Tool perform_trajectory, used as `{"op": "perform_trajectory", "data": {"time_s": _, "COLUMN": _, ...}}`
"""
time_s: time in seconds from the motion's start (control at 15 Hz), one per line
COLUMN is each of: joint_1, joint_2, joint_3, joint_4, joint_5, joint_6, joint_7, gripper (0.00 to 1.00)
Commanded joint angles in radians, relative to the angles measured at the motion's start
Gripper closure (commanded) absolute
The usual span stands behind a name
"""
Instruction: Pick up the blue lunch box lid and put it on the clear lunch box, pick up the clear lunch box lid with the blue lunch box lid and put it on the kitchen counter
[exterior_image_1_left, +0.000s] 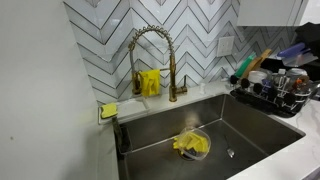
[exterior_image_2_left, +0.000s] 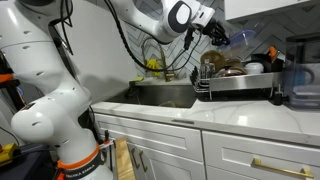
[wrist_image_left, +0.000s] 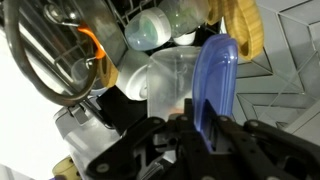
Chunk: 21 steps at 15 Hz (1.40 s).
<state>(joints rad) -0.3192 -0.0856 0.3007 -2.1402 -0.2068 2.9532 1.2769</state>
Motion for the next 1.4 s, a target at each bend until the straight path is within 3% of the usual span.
{"op": "perform_trajectory", "data": {"time_s": 0.0, "joint_1": 0.089, "joint_2": -0.102, "joint_3": -0.075, "joint_4": -0.079, "joint_5": 0.242, "joint_6": -0.044, "joint_7": -0.236, "gripper": 0.97}}
{"op": "perform_trajectory", "data": {"time_s": 0.2, "joint_1": 0.261, "joint_2": -0.159, "joint_3": -0.225, "joint_4": -0.127, "joint_5": 0.482, "joint_6": -0.052, "joint_7": -0.475, "gripper": 0.97}}
{"op": "perform_trajectory", "data": {"time_s": 0.33, "joint_1": 0.314, "joint_2": -0.231, "joint_3": -0.288, "joint_4": -0.167, "joint_5": 0.637, "joint_6": -0.09, "joint_7": -0.644, "gripper": 0.97}}
{"op": "perform_trajectory", "data": {"time_s": 0.4, "joint_1": 0.294, "joint_2": -0.251, "joint_3": -0.294, "joint_4": -0.181, "joint_5": 0.635, "joint_6": -0.076, "joint_7": -0.652, "gripper": 0.97}}
{"op": "perform_trajectory", "data": {"time_s": 0.47, "joint_1": 0.273, "joint_2": -0.162, "joint_3": -0.252, "joint_4": -0.113, "joint_5": 0.58, "joint_6": -0.049, "joint_7": -0.589, "gripper": 0.88}}
{"op": "perform_trajectory", "data": {"time_s": 0.87, "joint_1": 0.279, "joint_2": -0.227, "joint_3": -0.283, "joint_4": -0.16, "joint_5": 0.612, "joint_6": -0.057, "joint_7": -0.637, "gripper": 0.88}}
{"op": "perform_trajectory", "data": {"time_s": 0.93, "joint_1": 0.279, "joint_2": -0.227, "joint_3": -0.282, "joint_4": -0.162, "joint_5": 0.612, "joint_6": -0.057, "joint_7": -0.637, "gripper": 0.97}}
{"op": "perform_trajectory", "data": {"time_s": 1.0, "joint_1": 0.249, "joint_2": -0.234, "joint_3": -0.282, "joint_4": -0.167, "joint_5": 0.588, "joint_6": -0.074, "joint_7": -0.62, "gripper": 0.97}}
{"op": "perform_trajectory", "data": {"time_s": 1.13, "joint_1": 0.252, "joint_2": -0.257, "joint_3": -0.319, "joint_4": -0.179, "joint_5": 0.62, "joint_6": -0.095, "joint_7": -0.645, "gripper": 0.97}}
{"op": "perform_trajectory", "data": {"time_s": 1.33, "joint_1": 0.278, "joint_2": -0.326, "joint_3": -0.41, "joint_4": -0.196, "joint_5": 0.693, "joint_6": -0.222, "joint_7": -0.721, "gripper": 0.97}}
